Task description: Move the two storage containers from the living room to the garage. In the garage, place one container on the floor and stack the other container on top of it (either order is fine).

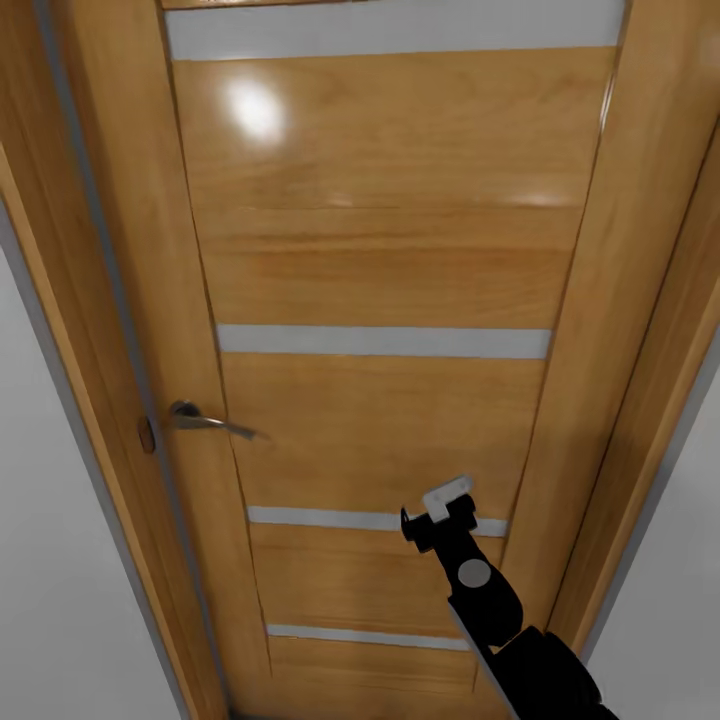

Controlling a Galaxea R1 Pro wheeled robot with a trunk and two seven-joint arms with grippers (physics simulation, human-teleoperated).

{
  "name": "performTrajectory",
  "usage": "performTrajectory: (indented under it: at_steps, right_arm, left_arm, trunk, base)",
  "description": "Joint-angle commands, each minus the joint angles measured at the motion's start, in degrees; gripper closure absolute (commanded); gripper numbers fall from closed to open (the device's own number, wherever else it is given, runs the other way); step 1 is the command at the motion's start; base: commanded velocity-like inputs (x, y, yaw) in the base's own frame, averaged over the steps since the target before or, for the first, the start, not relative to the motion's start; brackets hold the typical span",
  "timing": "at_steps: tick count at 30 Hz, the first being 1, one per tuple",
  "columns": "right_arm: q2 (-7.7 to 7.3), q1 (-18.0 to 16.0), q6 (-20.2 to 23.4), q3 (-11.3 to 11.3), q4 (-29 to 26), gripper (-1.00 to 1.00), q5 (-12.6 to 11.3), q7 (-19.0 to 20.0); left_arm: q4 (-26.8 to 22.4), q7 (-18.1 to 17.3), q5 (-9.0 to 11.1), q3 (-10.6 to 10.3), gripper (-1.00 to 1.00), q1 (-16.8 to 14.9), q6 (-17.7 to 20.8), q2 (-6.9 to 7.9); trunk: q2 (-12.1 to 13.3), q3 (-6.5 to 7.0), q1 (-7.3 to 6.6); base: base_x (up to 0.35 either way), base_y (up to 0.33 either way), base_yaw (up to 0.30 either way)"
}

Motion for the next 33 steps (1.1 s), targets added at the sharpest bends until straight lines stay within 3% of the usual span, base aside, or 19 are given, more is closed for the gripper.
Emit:
performTrajectory:
  at_steps: [1, 9, 22, 26, 27, 33]
  right_arm:
    - [-0.10, -0.3, 0.7, 0.1, 0.3, -1.00, 1.4, -0.5]
    - [-0.11, -2.3, 0.7, 0.0, 2.6, -1.00, 1.3, -0.9]
    - [0.12, -8.5, 1.8, -0.1, 10.1, -1.00, 1.0, -3.4]
    - [1.84, -10.5, 1.9, -0.1, 14.1, -1.00, 1.0, -4.3]
    - [4.18, -10.7, 2.5, -0.1, 15.2, -1.00, 1.0, -8.2]
    - [5.80, -14.8, 5.1, 0.0, 19.4, -1.00, 1.0, -9.9]
  left_arm:
    - [0.0, 0.0, 0.0, 0.0, -1.00, 0.0, -0.1, 0.00]
    - [0.0, 0.0, 0.0, 0.0, -1.00, 0.0, -0.1, 0.00]
    - [0.0, 0.0, 0.0, 0.0, -1.00, 0.0, -0.1, 0.00]
    - [0.0, 0.0, 0.0, 0.0, -1.00, 0.0, -0.1, 0.00]
    - [0.0, 0.0, 0.0, 0.0, -1.00, 0.0, -0.1, 0.00]
    - [0.0, 0.0, 0.0, 0.0, -1.00, 0.0, -0.1, 0.00]
  trunk:
    - [0.0, -0.06, 0.00]
    - [0.0, -0.06, 0.00]
    - [0.0, -0.06, 0.00]
    - [0.0, -0.06, 0.00]
    - [0.0, -0.06, 0.00]
    - [0.0, -0.06, 0.00]
  base:
    - [0.000, 0.000, 0.000]
    - [0.000, 0.000, 0.000]
    - [0.000, 0.000, 0.000]
    - [0.000, 0.000, 0.000]
    - [0.000, 0.000, 0.000]
    - [0.000, 0.000, 0.000]
